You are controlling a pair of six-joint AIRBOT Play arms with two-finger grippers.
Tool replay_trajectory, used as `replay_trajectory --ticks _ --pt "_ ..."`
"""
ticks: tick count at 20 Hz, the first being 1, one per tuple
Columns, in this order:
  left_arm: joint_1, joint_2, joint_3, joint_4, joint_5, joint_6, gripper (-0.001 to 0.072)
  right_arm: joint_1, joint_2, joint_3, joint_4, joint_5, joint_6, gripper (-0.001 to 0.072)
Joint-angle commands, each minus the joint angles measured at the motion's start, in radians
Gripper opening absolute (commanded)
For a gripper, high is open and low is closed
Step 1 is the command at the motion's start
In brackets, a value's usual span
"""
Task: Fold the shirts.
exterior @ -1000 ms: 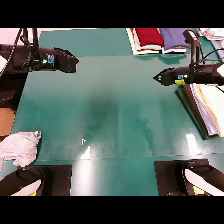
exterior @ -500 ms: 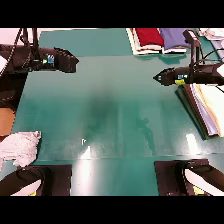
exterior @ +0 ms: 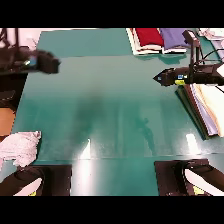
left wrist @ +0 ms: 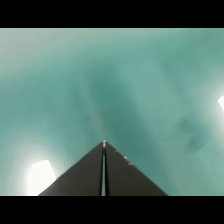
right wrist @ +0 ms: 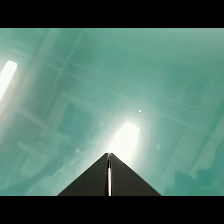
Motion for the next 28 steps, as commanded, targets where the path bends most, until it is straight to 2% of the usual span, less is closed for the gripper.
replay_trajectory --ticks 1,3,4,5,6,8,11,21,22,24,26,28 --pt "0.173 0.135 -0.168 0.119 -0.227 -0.012 0.0022 0.0 0.0 0.0 0.001 0.024 0.0 0.0015" --pt "0.287 0.232 -0.349 0.2 -0.33 -0.011 0.0024 0.0 0.0 -0.001 0.0 0.031 0.0 0.0015" --pt "0.332 0.266 -0.43 0.243 -0.36 -0.011 0.0153 0.0 0.0 -0.001 0.0 0.032 0.0 0.0015" --pt "0.375 0.291 -0.515 0.288 -0.377 -0.012 0.0494 0.001 0.0 0.0 0.0 0.033 0.0 0.0015" --pt "0.411 0.3 -0.584 0.323 -0.381 -0.013 0.0611 0.0 0.0 -0.001 0.001 0.033 0.0 0.0015" --pt "0.47 0.299 -0.7 0.354 -0.37 -0.012 0.0611 0.0 0.0 0.0 0.0 0.033 0.0 0.0015" --pt "0.492 0.298 -0.797 0.353 -0.284 -0.017 0.0611 0.0 0.0 -0.001 0.001 0.033 0.0 0.0015" --pt "0.492 0.297 -0.835 0.354 -0.186 -0.064 0.0609 0.0 0.0 0.0 0.001 0.034 0.0 0.0015" --pt "0.492 0.298 -0.84 0.353 -0.186 -0.065 0.0495 0.001 0.0 0.0 0.002 0.035 0.0 0.0014" --pt "0.492 0.298 -0.839 0.353 -0.186 -0.064 0.0028 0.001 0.0 0.0 0.002 0.035 0.001 0.0015" --pt "0.491 0.298 -0.813 0.352 -0.191 -0.064 0.002 0.0 0.002 0.0 0.002 0.031 0.0 0.0015" --pt "0.489 0.298 -0.697 0.337 -0.216 -0.064 0.0019 0.0 0.025 0.002 0.01 0.003 0.001 0.0014"
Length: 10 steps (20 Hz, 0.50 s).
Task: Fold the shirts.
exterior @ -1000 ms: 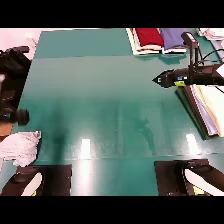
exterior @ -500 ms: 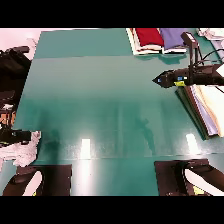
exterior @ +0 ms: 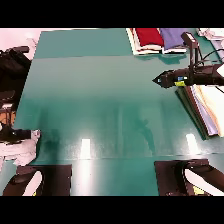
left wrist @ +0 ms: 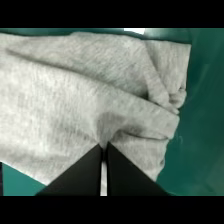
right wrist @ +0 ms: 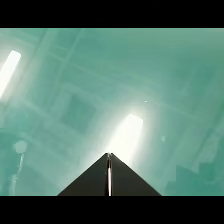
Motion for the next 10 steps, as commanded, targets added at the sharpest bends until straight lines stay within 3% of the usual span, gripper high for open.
replay_trajectory --ticks 1,6,10 --pt "-0.017 0.001 0.171 -0.016 -0.027 -0.002 0.0018 0.0 0.034 0.018 0.005 -0.043 0.0 0.0014" --pt "-0.274 -0.002 0.685 -0.037 -0.024 -0.058 0.0017 0.0 0.078 0.233 -0.007 -0.077 0.0 0.0014" --pt "-0.521 -0.04 0.961 -0.034 -0.016 -0.107 0.0016 0.0 0.078 0.395 -0.066 -0.085 0.001 0.0014"
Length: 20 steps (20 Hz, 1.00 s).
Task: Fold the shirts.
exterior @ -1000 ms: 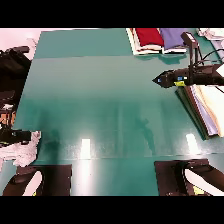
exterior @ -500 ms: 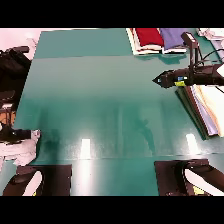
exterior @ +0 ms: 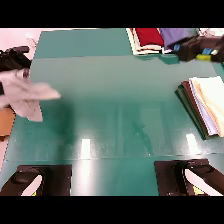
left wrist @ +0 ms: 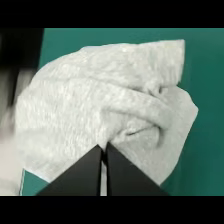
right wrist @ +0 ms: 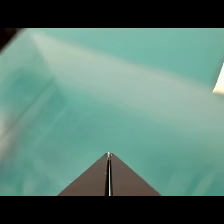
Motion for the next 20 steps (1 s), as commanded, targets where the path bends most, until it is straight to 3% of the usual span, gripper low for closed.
replay_trajectory --ticks 1,7,10,11,12,13,16,20 --pt "-0.197 -0.049 0.24 -0.001 0.014 -0.036 0.0016 0.0 0.005 0.134 -0.061 -0.013 0.0 0.0013" --pt "-0.435 -0.307 0.318 -0.019 0.037 -0.035 0.0018 0.0 0.005 0.22 -0.111 -0.013 0.001 0.0014" --pt "-0.519 -0.474 0.318 -0.154 0.038 0.026 0.0023 0.0 0.005 0.219 -0.111 -0.005 0.016 0.0014" --pt "-0.538 -0.525 0.318 -0.218 0.039 0.062 0.0116 0.0 0.005 0.219 -0.111 -0.002 0.018 0.0014" --pt "-0.552 -0.576 0.318 -0.284 0.04 0.08 0.045 0.0 0.005 0.219 -0.111 0.0 0.019 0.0014" --pt "-0.553 -0.616 0.318 -0.336 0.038 0.081 0.0578 0.0 0.005 0.219 -0.11 0.002 0.019 0.0014" --pt "-0.539 -0.68 0.314 -0.305 0.041 0.104 0.0579 0.0 0.005 0.219 -0.111 0.022 0.019 0.0014" --pt "-0.402 -0.687 0.212 -0.288 0.074 0.089 0.0579 0.0 0.005 0.219 -0.111 0.028 0.019 0.0014"
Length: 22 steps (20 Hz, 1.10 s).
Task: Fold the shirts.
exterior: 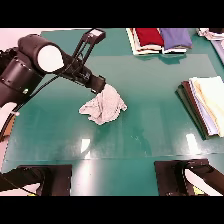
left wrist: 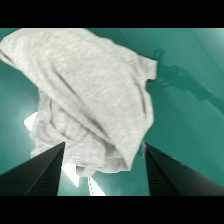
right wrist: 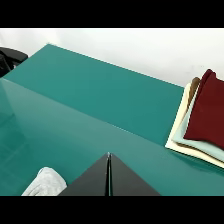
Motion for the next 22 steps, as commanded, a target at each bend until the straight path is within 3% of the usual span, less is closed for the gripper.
replay_trajectory --ticks 1,3,6,10,11,13,14,18,21,22 --pt "0.111 -0.025 -0.111 -0.021 0.037 -0.009 0.0579 0.0 0.0 0.001 0.0 0.01 0.002 0.0014" --pt "0.188 -0.025 -0.249 -0.09 0.114 -0.01 0.0579 0.0 0.0 0.001 0.0 0.01 0.002 0.0014" --pt "0.224 -0.047 -0.42 -0.167 0.245 0.068 0.0579 0.0 0.0 0.001 0.001 0.011 0.002 0.0014" --pt "0.219 -0.134 -0.474 -0.248 0.312 0.093 0.0578 0.0 -0.002 0.0 0.001 0.022 0.008 0.0014" --pt "0.222 -0.137 -0.474 -0.243 0.329 0.093 0.0492 0.0 -0.007 0.0 0.002 0.039 0.014 0.0014" --pt "0.241 -0.132 -0.445 -0.233 0.331 0.093 0.0089 0.0 -0.037 0.0 0.002 0.103 0.043 0.0014" --pt "0.253 -0.123 -0.424 -0.227 0.325 0.093 0.0021 0.0 -0.061 -0.002 0.002 0.147 0.058 0.0014" --pt "0.291 -0.066 -0.344 -0.198 0.323 0.093 0.0021 0.027 -0.148 -0.185 0.01 0.222 0.155 0.0014" --pt "0.291 -0.046 -0.34 -0.188 0.323 0.093 0.0021 0.114 -0.246 -0.398 0.074 0.201 0.159 0.0039" --pt "0.291 -0.048 -0.34 -0.188 0.321 0.093 0.0021 0.154 -0.298 -0.462 0.136 0.175 0.159 0.0237"
